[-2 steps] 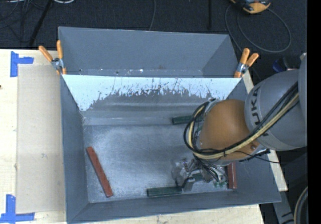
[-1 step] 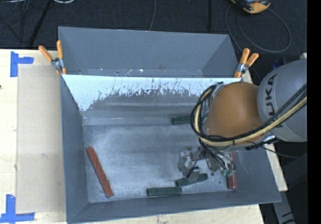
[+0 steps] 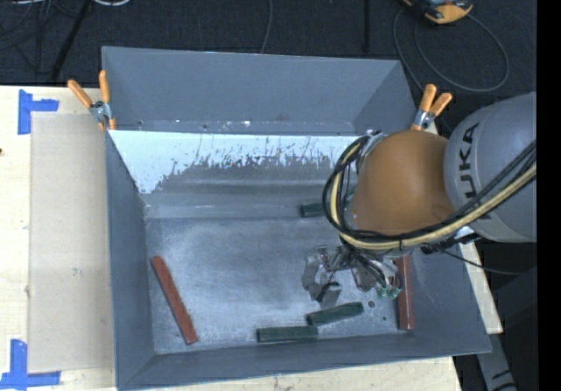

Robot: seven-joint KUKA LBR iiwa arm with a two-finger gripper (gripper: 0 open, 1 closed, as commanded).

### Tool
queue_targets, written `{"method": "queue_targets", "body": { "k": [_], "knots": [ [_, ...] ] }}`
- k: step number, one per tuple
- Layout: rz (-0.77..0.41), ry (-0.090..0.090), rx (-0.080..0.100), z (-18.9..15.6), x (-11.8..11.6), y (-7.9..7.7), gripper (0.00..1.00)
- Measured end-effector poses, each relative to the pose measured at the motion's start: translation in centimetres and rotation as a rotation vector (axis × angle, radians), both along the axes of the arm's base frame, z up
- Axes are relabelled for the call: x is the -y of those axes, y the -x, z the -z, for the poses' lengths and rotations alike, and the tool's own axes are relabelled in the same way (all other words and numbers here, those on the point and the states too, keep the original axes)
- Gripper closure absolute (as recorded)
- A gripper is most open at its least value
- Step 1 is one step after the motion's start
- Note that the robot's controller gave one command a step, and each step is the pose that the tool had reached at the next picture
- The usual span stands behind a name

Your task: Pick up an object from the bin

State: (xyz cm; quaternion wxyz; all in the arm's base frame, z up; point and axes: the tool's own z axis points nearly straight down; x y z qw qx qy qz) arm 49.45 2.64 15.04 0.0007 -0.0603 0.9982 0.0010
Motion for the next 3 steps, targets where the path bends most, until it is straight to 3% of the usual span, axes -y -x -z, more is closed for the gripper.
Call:
{"method": "queue_targets", "body": {
  "k": [1, 2, 3],
  "knots": [
    [0.002, 0.002, -0.002, -1.4, 2.0, 0.7, 0.0],
    [0.002, 0.002, -0.002, -1.4, 2.0, 0.7, 0.0],
    [-0.08, 0.002, 0.002, 2.1, 3.3, 0.7, 0.0]
  ]
}}
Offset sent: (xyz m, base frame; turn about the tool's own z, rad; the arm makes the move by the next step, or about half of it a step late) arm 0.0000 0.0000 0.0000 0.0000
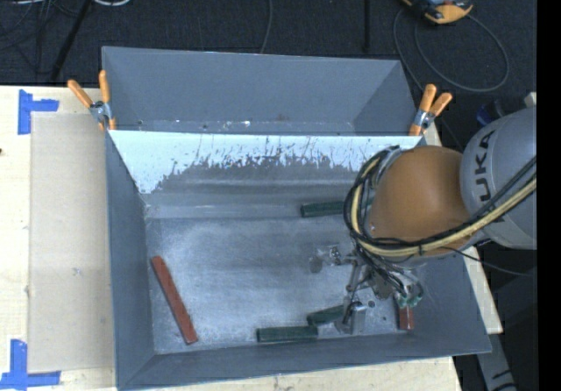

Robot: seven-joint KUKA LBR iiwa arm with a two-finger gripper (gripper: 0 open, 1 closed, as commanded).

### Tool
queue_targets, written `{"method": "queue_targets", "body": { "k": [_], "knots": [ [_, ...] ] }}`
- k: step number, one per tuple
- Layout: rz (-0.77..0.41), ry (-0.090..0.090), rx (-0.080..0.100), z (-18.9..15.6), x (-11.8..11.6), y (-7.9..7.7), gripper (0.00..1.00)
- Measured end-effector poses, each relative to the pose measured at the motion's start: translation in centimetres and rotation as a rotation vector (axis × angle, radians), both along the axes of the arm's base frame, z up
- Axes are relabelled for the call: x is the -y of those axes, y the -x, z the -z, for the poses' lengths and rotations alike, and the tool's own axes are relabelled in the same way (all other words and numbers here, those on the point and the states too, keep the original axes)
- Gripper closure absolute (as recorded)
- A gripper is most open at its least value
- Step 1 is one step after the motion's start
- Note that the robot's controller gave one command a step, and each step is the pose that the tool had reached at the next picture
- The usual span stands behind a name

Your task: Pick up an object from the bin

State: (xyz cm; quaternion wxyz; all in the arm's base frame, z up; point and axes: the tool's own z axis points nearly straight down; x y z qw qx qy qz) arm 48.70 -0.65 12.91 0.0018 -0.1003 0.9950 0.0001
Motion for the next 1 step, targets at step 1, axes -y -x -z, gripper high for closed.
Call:
{"method": "queue_targets", "body": {
  "k": [1],
  "knots": [
    [-0.164, 0.0, -0.006, 4.87, 2.51, 0.18, 1.0]
  ]
}}
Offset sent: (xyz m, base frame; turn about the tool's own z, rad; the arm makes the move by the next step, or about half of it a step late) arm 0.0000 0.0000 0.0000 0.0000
